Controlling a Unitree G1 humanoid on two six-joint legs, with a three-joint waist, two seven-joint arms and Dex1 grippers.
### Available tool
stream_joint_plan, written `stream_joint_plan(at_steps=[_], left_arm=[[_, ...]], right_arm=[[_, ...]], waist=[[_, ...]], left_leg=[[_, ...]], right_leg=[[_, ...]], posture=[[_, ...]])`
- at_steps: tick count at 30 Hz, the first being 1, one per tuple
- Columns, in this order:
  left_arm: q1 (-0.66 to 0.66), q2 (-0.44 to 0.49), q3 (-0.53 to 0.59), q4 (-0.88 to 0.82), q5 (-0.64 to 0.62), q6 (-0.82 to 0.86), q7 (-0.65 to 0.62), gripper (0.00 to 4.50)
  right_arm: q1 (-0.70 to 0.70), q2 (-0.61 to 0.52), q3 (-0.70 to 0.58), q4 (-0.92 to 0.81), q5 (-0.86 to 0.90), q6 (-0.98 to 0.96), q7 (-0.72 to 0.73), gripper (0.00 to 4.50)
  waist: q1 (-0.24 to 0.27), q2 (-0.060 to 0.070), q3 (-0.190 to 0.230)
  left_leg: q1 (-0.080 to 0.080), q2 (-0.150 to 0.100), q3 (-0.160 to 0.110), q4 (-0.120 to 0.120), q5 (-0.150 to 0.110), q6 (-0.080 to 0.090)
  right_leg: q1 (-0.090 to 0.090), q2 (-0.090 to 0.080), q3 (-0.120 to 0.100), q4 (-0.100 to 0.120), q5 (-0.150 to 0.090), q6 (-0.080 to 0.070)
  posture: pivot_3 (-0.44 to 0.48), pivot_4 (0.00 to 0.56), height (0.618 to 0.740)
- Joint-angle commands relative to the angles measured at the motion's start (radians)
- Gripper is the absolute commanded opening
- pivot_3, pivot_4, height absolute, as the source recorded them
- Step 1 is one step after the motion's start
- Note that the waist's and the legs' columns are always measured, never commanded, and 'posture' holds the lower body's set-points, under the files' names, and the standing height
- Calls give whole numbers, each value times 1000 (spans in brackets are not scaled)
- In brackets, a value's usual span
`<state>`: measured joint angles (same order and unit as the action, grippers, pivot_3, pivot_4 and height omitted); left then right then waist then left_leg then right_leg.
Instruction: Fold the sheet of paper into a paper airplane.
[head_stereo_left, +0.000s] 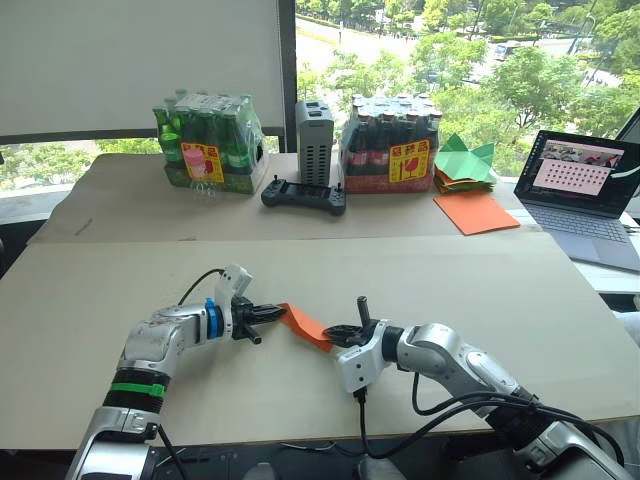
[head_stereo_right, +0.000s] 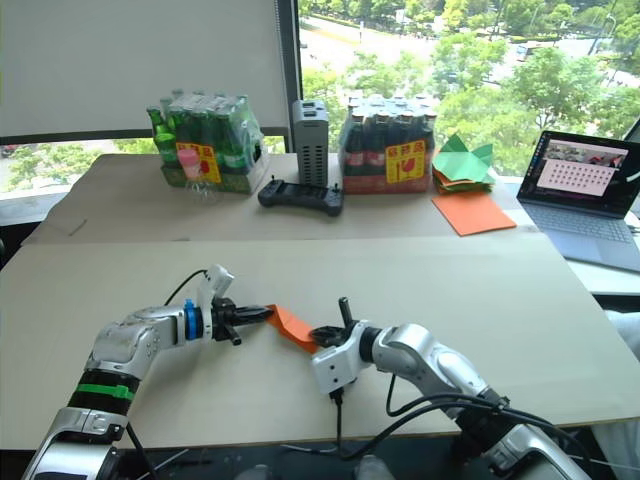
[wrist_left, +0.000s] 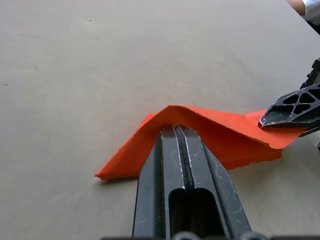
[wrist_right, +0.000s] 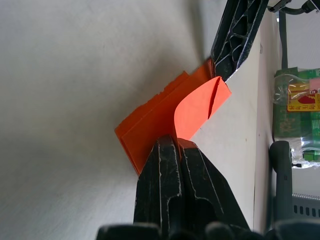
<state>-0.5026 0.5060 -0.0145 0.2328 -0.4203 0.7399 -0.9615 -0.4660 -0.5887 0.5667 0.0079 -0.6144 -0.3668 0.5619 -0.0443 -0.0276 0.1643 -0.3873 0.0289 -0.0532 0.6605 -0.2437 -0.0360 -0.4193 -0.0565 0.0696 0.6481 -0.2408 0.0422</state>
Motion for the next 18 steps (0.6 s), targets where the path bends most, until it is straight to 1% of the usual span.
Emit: stream_joint_plan(at_steps=[1, 13, 18], left_arm=[[-35, -2, 32, -18, -31, 8, -3, 0], [-69, -17, 36, -76, -110, 79, -10, 0], [-69, -2, 25, -93, -113, 81, -23, 0]], right_arm=[[17, -4, 6, 19, -11, -16, 30, 18], [43, 7, -17, 12, 1, -8, 52, 18], [50, 10, -21, 10, 3, -7, 55, 18]], waist=[[0, 0, 0], [2, 0, 0], [2, 0, 0]], left_leg=[[0, 0, 0, 0, 0, 0], [0, 0, 0, 0, 0, 0], [0, 0, 0, 0, 0, 0]], right_leg=[[0, 0, 0, 0, 0, 0], [0, 0, 0, 0, 0, 0], [0, 0, 0, 0, 0, 0]], posture=[[0, 150, 740], [0, 150, 740], [0, 150, 740]])
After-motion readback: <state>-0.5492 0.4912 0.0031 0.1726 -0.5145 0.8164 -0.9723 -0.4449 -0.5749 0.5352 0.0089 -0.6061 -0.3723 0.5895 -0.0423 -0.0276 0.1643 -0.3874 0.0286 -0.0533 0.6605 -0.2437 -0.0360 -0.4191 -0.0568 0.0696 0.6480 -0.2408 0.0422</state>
